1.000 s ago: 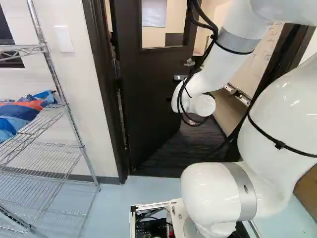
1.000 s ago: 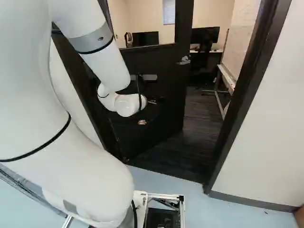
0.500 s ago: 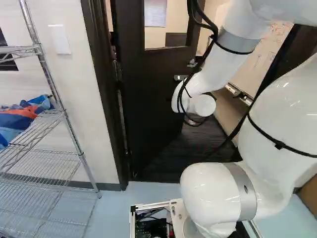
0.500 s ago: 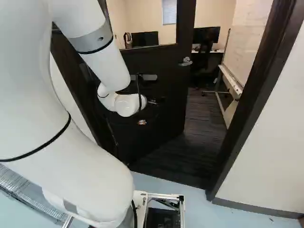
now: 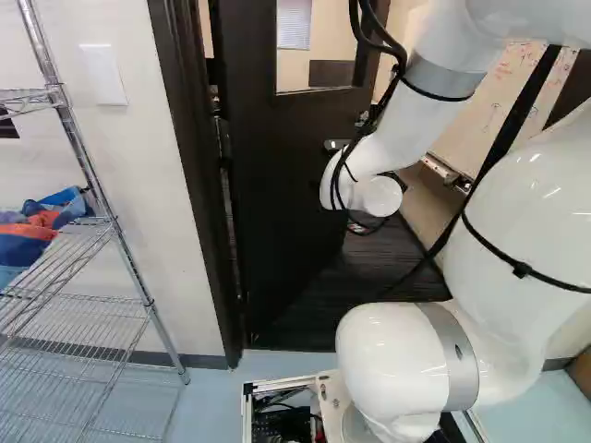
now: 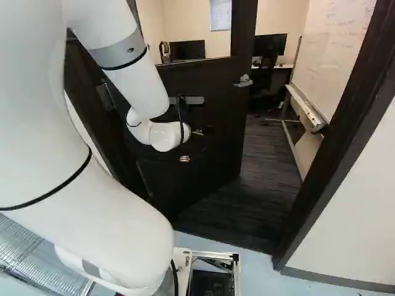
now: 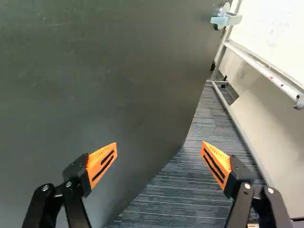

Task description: Open the door and move inside

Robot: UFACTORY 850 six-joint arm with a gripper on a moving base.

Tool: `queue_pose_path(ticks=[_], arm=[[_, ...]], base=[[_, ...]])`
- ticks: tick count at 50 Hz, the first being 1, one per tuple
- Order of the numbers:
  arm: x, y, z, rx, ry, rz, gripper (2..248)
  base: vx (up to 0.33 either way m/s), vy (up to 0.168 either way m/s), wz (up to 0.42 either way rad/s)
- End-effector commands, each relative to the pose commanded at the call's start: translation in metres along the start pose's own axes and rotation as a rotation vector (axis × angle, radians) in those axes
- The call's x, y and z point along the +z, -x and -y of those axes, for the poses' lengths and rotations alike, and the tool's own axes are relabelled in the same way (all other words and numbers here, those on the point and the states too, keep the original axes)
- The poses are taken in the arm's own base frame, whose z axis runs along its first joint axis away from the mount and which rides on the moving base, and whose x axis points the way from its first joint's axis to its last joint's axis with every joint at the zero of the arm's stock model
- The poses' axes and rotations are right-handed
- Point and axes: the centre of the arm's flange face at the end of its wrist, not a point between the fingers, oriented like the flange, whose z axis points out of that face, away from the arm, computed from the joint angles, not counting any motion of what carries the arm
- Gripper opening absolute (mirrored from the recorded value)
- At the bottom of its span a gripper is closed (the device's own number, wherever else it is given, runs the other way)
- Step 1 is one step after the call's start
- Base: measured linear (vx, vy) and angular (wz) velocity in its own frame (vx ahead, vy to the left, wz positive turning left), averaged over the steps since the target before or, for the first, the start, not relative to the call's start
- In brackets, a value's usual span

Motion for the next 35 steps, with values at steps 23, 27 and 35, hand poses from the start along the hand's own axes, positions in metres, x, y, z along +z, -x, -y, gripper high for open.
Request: queue_pose_path(ticks=[23, 27, 35], arm=[[0.0, 0.0, 0.0, 0.0, 0.0, 0.0, 247], [0.0, 0.0, 0.0, 0.0, 0.0, 0.0, 247], [0.0, 0.0, 0.0, 0.0, 0.0, 0.0, 247]], base=[[0.109, 0.039, -0.013], [0.111, 0.035, -0.016], [0.104, 0.037, -0.013]])
